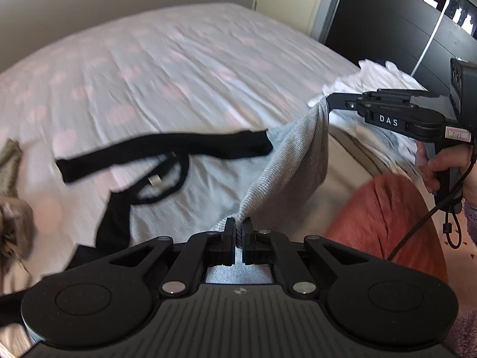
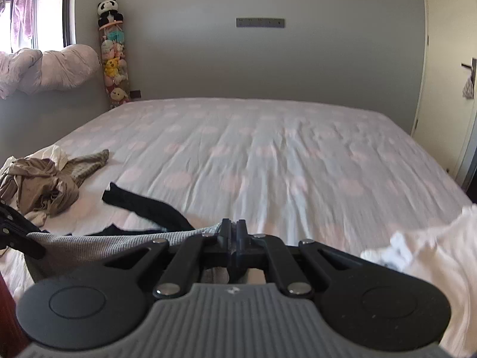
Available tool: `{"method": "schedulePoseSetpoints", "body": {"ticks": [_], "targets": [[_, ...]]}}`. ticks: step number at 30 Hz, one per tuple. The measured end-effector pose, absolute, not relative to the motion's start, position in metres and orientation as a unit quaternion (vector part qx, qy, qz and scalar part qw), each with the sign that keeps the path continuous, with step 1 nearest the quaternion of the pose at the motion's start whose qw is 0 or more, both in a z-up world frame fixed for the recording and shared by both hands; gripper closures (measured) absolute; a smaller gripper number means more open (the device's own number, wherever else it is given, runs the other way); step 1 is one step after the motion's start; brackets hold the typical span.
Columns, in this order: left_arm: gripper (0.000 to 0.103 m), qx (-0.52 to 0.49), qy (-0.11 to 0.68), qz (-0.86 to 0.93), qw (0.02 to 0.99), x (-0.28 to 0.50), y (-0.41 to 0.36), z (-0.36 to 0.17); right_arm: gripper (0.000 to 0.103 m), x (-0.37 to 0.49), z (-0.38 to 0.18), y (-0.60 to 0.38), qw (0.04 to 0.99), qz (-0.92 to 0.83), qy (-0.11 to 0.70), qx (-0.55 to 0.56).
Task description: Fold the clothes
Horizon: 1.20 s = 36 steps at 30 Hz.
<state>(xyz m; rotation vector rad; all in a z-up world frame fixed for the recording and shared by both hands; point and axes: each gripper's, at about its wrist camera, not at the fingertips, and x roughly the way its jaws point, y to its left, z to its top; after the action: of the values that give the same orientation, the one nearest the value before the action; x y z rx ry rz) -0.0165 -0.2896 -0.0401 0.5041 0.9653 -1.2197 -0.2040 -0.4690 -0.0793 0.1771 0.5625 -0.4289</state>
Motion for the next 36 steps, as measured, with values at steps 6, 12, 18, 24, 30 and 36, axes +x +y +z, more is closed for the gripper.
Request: {"method": "schedulePoseSetpoints", "body": {"ticks": [6, 12, 18, 24, 30, 36], "targets": [[0.089, 0.206, 0.442, -0.542, 0.684, -0.011, -0.269, -0.043, 0.094, -0.226, -0.096, -0.457, 0.921, -0.208, 0.321, 0.072], [0.078, 0.189, 0.448, -0.487, 0.725, 0.039, -0.250, -0.048, 0.087, -0.218, -0.095, -0.464, 0.919, -0.194, 0.337, 0.066], [0.066, 0.176, 0.470, -0.402, 0.765, 0.106, -0.262, -0.080, 0.064, -0.152, -0.113, -0.461, 0.921, -0.146, 0.355, 0.063], [0.063, 0.188, 0.501, -0.370, 0.760, 0.147, -0.282, -0.133, 0.061, -0.065, -0.146, -0.464, 0.916, -0.116, 0.376, 0.074], [0.061, 0.180, 0.519, -0.350, 0.759, 0.164, -0.288, -0.170, 0.054, 0.008, -0.181, -0.472, 0.910, -0.099, 0.396, 0.075], [0.061, 0.179, 0.498, -0.345, 0.775, 0.158, -0.293, -0.178, 0.063, 0.048, -0.205, -0.482, 0.905, -0.103, 0.406, 0.078]]}}
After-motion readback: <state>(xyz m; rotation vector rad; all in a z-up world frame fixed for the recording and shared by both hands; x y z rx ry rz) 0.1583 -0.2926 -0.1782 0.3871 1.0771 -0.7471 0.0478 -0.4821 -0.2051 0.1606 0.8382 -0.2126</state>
